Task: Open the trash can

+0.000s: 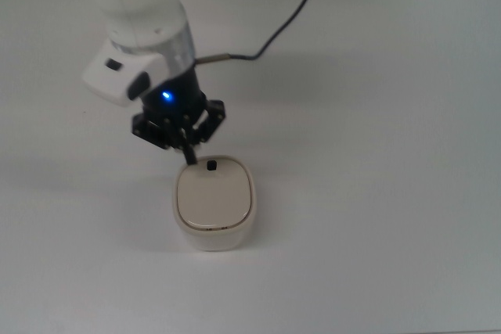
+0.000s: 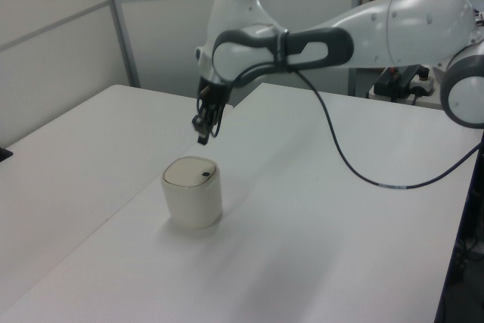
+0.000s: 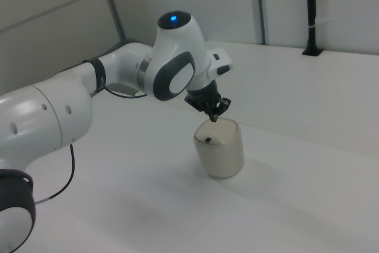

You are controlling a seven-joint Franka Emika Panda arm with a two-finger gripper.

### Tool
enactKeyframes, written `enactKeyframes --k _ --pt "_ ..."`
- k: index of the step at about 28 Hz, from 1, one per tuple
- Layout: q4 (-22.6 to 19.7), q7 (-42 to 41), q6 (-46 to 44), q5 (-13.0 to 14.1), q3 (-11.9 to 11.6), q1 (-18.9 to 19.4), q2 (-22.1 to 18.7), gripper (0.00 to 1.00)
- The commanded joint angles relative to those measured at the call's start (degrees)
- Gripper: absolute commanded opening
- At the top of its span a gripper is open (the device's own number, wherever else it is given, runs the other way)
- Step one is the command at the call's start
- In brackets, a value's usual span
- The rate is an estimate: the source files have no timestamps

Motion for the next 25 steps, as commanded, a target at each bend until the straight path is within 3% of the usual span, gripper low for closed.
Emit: enactKeyframes --k 1,25 --pt "-0.86 1.55 8.25 0.48 -0.42 3.92 3.72 0.00" --pt "-4.81 1.55 8.01 -1.02 -1.03 4.99 4.25 0.00"
